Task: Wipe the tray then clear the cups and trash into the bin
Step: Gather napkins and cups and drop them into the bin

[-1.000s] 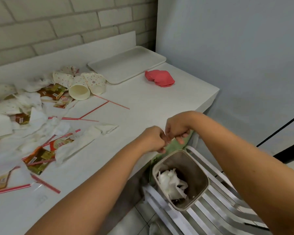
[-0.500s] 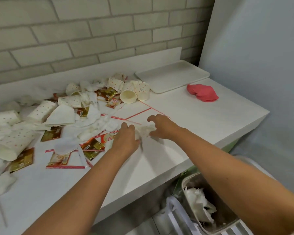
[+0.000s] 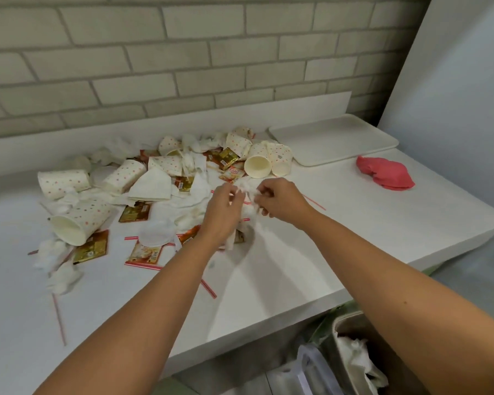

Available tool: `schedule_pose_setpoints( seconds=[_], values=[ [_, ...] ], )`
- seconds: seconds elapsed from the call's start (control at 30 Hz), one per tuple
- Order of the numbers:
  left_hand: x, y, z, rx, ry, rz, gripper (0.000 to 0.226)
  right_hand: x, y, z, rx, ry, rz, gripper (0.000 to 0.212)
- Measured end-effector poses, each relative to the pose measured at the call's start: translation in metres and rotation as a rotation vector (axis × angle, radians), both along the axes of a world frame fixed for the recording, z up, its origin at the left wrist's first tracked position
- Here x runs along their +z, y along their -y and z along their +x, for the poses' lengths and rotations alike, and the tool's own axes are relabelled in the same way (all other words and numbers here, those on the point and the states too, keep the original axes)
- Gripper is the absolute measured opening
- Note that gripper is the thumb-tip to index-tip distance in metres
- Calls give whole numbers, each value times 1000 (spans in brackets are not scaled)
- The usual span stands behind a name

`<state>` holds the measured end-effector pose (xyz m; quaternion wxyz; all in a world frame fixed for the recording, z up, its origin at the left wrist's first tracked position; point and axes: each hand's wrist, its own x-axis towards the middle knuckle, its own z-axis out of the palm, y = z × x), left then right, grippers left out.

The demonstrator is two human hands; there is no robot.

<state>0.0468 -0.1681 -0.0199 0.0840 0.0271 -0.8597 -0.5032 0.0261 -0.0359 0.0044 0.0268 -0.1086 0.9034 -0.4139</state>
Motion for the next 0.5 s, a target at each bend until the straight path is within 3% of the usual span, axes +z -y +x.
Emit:
schedule_pose_setpoints(
  seconds=[0.13,0.2,0.33,0.5],
  values=[
    [22,29,-3,45,167,689,17,8,35,7,104,0,-146,11],
    [26,47,-3,87,163,890,27,7,49,9,173,6,-147,19],
    [26,87,0,240,79,900,11,-2,71,11,240,59,-78,23],
    [26,128,4,299,233,719,26,-28,106,17,344,65,306,32]
  ],
)
